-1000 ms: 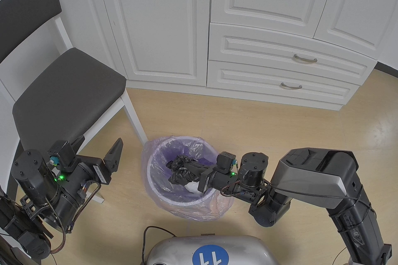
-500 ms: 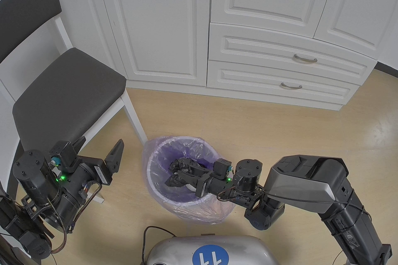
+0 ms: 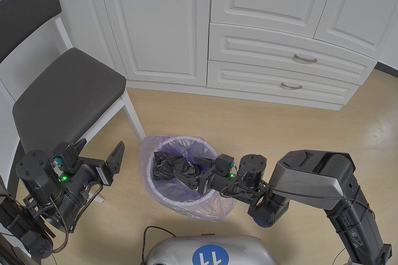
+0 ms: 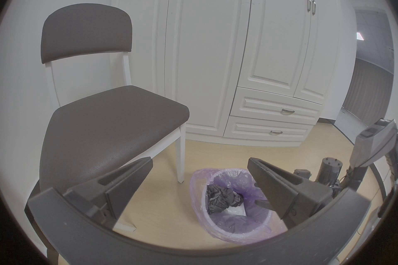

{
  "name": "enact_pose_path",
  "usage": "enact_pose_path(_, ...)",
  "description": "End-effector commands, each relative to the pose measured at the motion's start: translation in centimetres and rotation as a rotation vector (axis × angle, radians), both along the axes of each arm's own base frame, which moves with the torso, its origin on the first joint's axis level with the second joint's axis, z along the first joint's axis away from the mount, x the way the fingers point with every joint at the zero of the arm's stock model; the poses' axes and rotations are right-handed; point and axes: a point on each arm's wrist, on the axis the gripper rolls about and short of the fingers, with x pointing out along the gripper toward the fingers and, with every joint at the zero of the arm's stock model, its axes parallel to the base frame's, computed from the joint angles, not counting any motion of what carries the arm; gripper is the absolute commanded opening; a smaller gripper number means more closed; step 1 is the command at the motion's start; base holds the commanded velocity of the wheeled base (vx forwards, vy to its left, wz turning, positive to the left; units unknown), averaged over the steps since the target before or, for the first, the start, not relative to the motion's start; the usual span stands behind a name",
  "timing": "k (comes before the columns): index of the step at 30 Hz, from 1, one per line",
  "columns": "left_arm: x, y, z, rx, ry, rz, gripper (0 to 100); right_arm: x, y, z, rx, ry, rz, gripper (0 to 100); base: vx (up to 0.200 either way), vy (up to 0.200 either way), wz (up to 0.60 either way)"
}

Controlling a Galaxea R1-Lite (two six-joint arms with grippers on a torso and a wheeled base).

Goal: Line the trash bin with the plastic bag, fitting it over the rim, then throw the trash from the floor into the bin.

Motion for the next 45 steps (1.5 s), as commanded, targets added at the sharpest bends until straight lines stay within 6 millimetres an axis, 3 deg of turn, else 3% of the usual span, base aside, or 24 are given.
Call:
enact_pose_path(1,0.1,0.0,-0.1,0.001,0.003,0.002,100,-0.3,-0.7,2.8,0.007,-0.078,-0.010,100,0.000,0.000,0.00)
enact_pose_path(7,-0.5,0.1,0.0,0.007,0.001,-0.004,100,-2.0,-3.8,7.5,-0.060,-0.185,-0.120,100,0.000,0.000,0.00)
enact_pose_path(9,-0.8,0.2,0.0,0.010,0.003,-0.006,100,-2.6,-4.8,8.0,-0.081,-0.185,-0.159,100,0.000,0.000,0.00)
enact_pose_path(13,-3.3,1.4,1.3,-0.026,-0.057,-0.016,100,-5.3,-11.4,11.7,-0.168,-0.217,-0.350,100,0.000,0.000,0.00)
enact_pose_path(15,-3.7,1.7,1.5,-0.023,-0.067,-0.015,100,-6.2,-12.8,12.8,-0.183,-0.235,-0.406,100,0.000,0.000,0.00)
enact_pose_path(16,-4.2,2.2,2.0,-0.012,-0.098,0.003,100,-7.8,-15.3,14.4,-0.209,-0.249,-0.511,100,0.000,0.000,0.00)
enact_pose_path(17,-4.4,2.5,2.3,-0.019,-0.117,0.015,100,-8.8,-16.4,15.3,-0.214,-0.261,-0.564,100,0.000,0.000,0.00)
enact_pose_path(18,-4.4,2.5,2.3,-0.019,-0.117,0.015,100,-8.8,-16.4,15.3,-0.214,-0.261,-0.564,100,0.000,0.000,0.00)
enact_pose_path(19,-4.7,3.2,2.8,-0.024,-0.142,0.051,100,-10.9,-18.4,17.1,-0.219,-0.295,-0.652,100,0.000,0.000,0.00)
enact_pose_path(21,-5.0,3.6,3.1,-0.025,-0.156,0.072,100,-12.2,-19.5,18.1,-0.221,-0.321,-0.697,100,0.000,0.000,0.00)
enact_pose_path(23,-5.8,4.2,3.8,-0.007,-0.190,0.091,100,-15.0,-21.4,20.2,-0.243,-0.383,-0.775,100,0.000,0.000,0.00)
enact_pose_path(29,-8.0,5.7,5.5,0.070,-0.272,0.148,100,-20.8,-24.3,25.4,-0.234,-0.456,-0.895,100,0.000,0.000,0.00)
enact_pose_path(30,-8.0,5.7,5.5,0.070,-0.272,0.148,100,-20.8,-24.3,25.4,-0.234,-0.456,-0.895,100,0.000,0.000,0.00)
enact_pose_path(31,-8.7,6.2,6.2,0.097,-0.288,0.168,100,-23.4,-25.1,27.4,-0.229,-0.459,-0.924,100,0.000,0.000,0.00)
enact_pose_path(36,-10.3,7.2,8.1,0.095,-0.333,0.211,100,-28.5,-26.4,29.9,-0.211,-0.452,-0.985,100,0.000,0.000,0.00)
enact_pose_path(40,-12.5,8.3,8.6,0.102,-0.338,0.253,100,-32.7,-27.5,30.5,-0.173,-0.494,-1.030,100,0.000,0.000,0.00)
enact_pose_path(45,-14.9,9.1,8.0,0.116,-0.319,0.277,100,-35.3,-28.0,29.5,-0.154,-0.535,-1.103,100,0.000,0.000,0.00)
